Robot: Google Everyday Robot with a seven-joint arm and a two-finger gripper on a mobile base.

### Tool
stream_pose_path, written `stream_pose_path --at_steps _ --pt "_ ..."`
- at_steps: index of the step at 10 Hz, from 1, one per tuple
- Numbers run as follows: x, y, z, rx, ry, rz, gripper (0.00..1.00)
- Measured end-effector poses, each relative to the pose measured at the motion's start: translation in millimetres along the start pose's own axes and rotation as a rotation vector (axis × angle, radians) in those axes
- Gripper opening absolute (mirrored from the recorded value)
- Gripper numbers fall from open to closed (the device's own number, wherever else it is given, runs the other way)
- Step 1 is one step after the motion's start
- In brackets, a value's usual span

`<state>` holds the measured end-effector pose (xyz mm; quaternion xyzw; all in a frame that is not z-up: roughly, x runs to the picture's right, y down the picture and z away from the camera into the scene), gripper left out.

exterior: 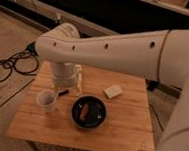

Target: Move the arm in a circular motion

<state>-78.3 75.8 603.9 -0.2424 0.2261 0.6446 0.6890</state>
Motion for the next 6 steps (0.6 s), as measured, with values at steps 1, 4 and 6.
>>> stream_pose_path --at_steps 1,4,6 --pt "2 -13 0 -0.004 -0.001 0.03 0.65" --pt "7 -61 0 -0.011 0.0 0.132 0.65" --pt "7 -63 0 -0.009 0.001 0.133 0.65"
